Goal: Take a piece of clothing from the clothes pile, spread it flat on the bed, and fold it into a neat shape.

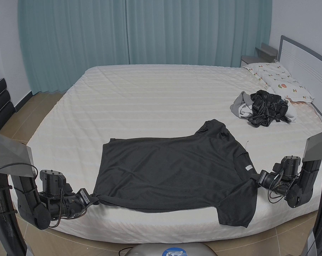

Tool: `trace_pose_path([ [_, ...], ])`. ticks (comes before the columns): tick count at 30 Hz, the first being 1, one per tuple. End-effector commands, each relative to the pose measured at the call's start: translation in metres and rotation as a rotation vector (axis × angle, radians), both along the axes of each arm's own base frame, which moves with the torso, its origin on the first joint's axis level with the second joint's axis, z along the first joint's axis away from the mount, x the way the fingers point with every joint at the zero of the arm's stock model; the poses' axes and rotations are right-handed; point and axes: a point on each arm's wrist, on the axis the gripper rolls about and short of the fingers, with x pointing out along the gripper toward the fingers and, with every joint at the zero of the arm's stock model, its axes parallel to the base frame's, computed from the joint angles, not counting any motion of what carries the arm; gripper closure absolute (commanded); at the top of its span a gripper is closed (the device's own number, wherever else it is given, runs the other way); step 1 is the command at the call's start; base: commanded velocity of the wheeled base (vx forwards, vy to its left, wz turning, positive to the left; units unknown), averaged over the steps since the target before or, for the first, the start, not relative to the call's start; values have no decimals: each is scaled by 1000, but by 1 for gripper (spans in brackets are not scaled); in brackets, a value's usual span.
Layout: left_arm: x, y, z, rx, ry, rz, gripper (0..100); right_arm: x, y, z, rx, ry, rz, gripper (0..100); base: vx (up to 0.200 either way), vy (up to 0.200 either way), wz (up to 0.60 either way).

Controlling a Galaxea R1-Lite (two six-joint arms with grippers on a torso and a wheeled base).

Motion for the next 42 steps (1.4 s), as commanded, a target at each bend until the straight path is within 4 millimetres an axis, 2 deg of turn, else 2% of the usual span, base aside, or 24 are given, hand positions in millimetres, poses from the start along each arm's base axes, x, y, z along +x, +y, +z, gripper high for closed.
trace_pose_path([
  [1, 0, 0, -2, 0, 9, -1, 100, 2, -4, -9, 3, 18, -10, 0, 0, 0, 0],
  [5, 0, 0, -3, 2, 10, 0, 100, -6, -15, -2, 5, 14, -41, 0, 0, 0, 0],
  [6, 0, 0, -3, 2, 13, -2, 100, -13, -16, 2, 14, 22, -32, 0, 0, 0, 0],
  [7, 0, 0, -3, 2, 13, -2, 100, -15, -16, 3, 18, 25, -27, 0, 0, 0, 0],
  [8, 0, 0, -3, 2, 13, -2, 100, -27, -14, 6, 34, 45, 13, 0, 0, 0, 0],
  [10, 0, 0, -3, 2, 11, -2, 100, -39, -12, 11, 35, 56, 66, 0, 0, 0, 0],
  [15, 0, 0, -3, 2, 11, -2, 100, -62, -9, 5, -13, 110, 141, 0, 0, 0, 0],
  [31, 0, 0, -3, 1, 13, -3, 100, -69, 8, -16, -16, 159, 256, 0, 0, 0, 0],
  [39, 0, 0, -4, 3, 15, -2, 100, -71, 7, -19, -21, 156, 302, 0, 0, 0, 0],
  [40, 0, 0, -3, 2, 13, -2, 100, -71, 7, -20, -22, 157, 300, 100, 0, 0, 0],
  [42, 0, 0, -3, 2, 13, -2, 100, -70, 5, -20, -22, 153, 292, 100, 0, 0, 0],
])
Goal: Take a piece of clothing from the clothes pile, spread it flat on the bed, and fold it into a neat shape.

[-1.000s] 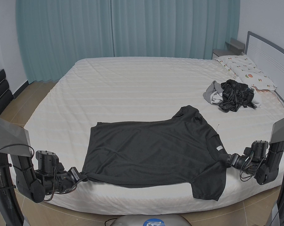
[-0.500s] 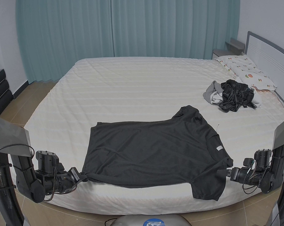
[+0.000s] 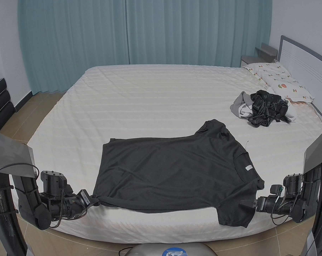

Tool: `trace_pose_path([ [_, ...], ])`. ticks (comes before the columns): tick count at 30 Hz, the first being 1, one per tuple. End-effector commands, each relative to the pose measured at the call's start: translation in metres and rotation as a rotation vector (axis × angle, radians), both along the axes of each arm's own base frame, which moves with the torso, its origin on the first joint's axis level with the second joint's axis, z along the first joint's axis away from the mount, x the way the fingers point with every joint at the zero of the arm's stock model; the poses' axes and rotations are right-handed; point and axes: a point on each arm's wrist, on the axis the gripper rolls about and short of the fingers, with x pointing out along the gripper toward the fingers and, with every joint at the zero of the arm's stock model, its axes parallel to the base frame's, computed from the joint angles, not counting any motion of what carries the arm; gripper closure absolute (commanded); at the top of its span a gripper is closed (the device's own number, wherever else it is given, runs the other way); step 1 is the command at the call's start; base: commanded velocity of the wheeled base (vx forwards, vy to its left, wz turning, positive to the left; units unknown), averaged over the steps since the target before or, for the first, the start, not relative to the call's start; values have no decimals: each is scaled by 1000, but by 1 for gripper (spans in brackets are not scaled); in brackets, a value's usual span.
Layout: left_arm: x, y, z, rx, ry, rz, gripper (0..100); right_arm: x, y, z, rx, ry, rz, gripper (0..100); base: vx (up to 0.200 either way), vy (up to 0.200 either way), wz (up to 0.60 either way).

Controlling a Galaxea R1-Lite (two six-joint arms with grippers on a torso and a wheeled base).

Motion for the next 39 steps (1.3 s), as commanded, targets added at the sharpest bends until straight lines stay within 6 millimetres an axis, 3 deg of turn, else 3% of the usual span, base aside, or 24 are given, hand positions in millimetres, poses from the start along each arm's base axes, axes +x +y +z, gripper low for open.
trace_pose_path([
  [1, 0, 0, -1, 0, 2, -2, 100, 0, -4, -2, 2, 7, -14, 100, 0, 0, 0],
  [8, 0, 0, 0, 1, 1, -3, 100, -2, -15, 0, 0, 3, -59, 100, 0, 0, 0],
  [11, -1, 0, 0, 1, 3, -3, 100, -11, -21, 1, -4, 26, -81, 100, 0, 0, 0],
  [28, -17, 2, 0, 143, -16, -70, 100, -38, -23, 29, -21, 47, -72, 100, 0, 0, 0],
  [39, -34, 5, 4, 253, -38, -155, 100, -55, -24, 33, -83, 129, -4, 100, 0, 0, 0],
])
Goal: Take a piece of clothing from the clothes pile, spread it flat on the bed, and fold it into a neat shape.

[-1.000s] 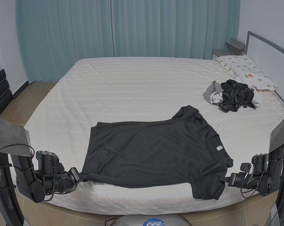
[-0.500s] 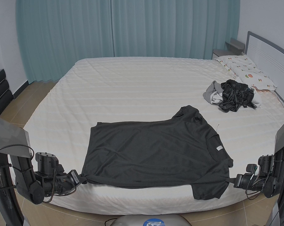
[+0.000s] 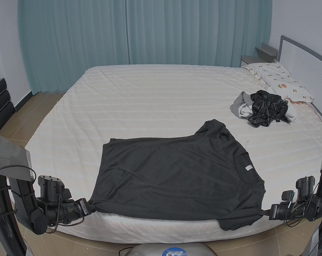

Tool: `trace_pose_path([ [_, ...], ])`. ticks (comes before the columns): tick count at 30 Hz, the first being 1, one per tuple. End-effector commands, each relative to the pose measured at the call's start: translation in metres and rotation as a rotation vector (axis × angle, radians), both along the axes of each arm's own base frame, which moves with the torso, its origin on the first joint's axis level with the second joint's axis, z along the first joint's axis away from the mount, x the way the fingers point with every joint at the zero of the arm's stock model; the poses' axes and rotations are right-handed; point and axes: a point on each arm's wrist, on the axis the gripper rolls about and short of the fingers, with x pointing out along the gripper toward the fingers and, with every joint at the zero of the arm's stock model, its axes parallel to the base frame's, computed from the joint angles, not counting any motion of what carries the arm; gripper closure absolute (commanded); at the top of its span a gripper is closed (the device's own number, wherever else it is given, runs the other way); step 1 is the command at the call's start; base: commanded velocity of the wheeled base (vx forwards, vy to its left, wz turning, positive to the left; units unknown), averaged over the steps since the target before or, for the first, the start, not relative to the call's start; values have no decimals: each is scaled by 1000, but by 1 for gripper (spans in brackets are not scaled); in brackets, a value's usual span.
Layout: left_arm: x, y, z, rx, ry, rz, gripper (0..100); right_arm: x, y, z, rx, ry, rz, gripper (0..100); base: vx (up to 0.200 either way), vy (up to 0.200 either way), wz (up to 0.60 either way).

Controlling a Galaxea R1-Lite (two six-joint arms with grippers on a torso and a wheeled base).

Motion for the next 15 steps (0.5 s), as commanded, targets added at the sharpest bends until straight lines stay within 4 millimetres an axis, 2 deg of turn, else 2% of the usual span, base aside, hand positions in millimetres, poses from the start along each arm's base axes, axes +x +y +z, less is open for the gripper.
trace_pose_path([
  [1, -9, 2, 1, 42, 7, -23, 100, -9, -1, 11, -14, -10, 4, 100, 0, 0, 0],
  [15, -24, 5, -4, 205, 38, -55, 100, -23, 2, 16, -51, 46, 73, 100, 0, 0, 0],
])
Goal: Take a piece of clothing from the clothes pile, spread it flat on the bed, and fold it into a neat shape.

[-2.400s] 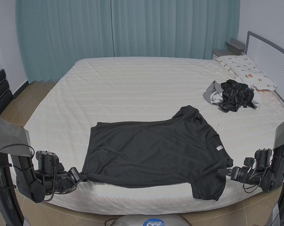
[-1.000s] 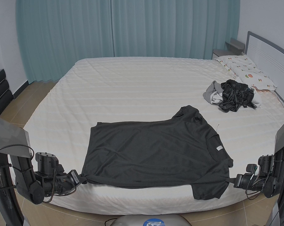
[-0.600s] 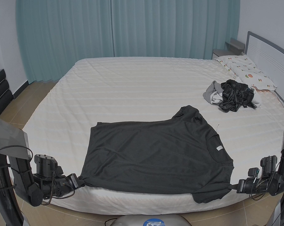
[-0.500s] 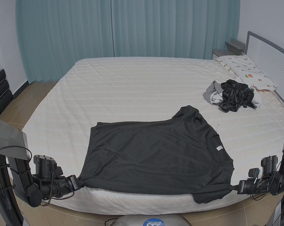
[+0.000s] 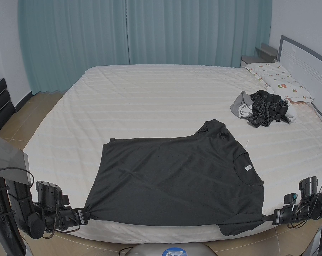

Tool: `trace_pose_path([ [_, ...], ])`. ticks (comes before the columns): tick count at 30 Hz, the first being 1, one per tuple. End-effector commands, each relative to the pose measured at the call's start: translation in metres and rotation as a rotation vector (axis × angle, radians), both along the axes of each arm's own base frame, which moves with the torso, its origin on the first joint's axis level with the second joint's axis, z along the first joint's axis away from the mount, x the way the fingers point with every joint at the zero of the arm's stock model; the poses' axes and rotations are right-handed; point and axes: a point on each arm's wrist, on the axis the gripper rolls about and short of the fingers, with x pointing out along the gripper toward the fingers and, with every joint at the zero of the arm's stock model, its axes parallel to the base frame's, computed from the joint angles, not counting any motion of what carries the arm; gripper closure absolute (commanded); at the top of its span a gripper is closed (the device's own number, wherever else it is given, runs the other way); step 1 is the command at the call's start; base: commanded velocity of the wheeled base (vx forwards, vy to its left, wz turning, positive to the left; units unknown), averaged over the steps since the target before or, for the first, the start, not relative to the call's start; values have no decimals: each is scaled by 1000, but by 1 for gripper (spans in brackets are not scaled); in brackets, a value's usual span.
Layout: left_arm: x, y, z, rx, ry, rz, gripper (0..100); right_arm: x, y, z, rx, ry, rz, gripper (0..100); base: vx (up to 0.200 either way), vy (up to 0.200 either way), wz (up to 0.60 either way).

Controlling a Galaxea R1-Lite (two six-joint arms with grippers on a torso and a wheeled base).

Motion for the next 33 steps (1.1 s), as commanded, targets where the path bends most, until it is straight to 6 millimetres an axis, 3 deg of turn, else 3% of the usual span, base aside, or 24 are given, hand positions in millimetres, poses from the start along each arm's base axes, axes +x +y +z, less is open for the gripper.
trace_pose_path([
  [1, -5, 1, -2, 30, 21, -6, 100, -7, 1, 5, -9, 3, 12, 100, 0, 0, 0],
  [13, -18, 2, -12, 143, 135, -71, 100, -17, 3, 7, -27, 50, 49, 100, 0, 0, 0],
  [33, -32, 4, -8, 184, 230, -154, 100, -29, 1, 18, -33, 56, 44, 100, 0, 0, 0],
])
